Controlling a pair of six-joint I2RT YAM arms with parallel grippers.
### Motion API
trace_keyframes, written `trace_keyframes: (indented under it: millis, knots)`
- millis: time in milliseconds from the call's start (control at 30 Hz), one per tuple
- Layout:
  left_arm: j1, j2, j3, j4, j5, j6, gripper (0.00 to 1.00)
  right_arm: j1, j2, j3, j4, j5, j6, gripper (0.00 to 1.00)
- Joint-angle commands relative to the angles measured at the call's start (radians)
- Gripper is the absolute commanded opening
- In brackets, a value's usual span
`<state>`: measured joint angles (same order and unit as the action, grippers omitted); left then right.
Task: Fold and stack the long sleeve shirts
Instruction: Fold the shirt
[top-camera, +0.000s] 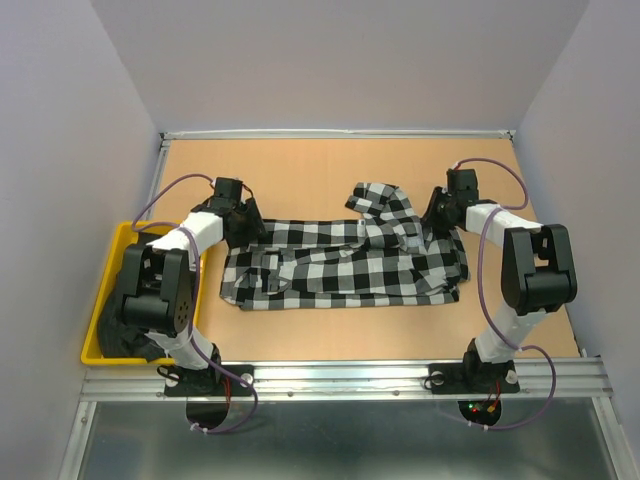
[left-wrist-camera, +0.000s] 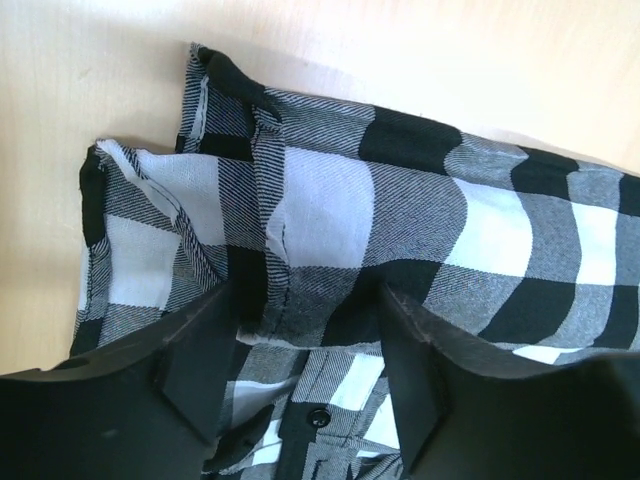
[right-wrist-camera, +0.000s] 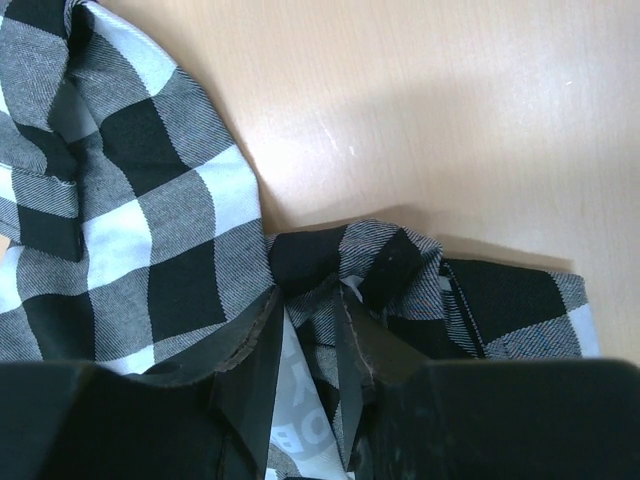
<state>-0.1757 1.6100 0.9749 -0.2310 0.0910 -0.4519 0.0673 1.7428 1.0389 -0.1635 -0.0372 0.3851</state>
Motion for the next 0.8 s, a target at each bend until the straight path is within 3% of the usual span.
trace_keyframes:
  millis: [0, 333, 533, 767]
  knots:
    - [-0.004, 0.004, 0.028, -0.001, -0.010, 0.022, 0.63, -0.012, 0.004, 0.003, 0.045, 0.014, -0.008, 0.32]
    - [-0.004, -0.009, 0.007, -0.034, -0.026, 0.028, 0.22, -0.018, 0.015, 0.006, 0.050, 0.028, -0.009, 0.29]
    - [-0.004, -0.041, -0.005, -0.116, -0.059, 0.027, 0.16, -0.037, 0.026, 0.012, 0.053, 0.034, -0.009, 0.14]
    - [-0.004, -0.001, -0.004, -0.160, -0.135, 0.015, 0.21, -0.044, 0.040, 0.032, 0.053, 0.068, -0.015, 0.11]
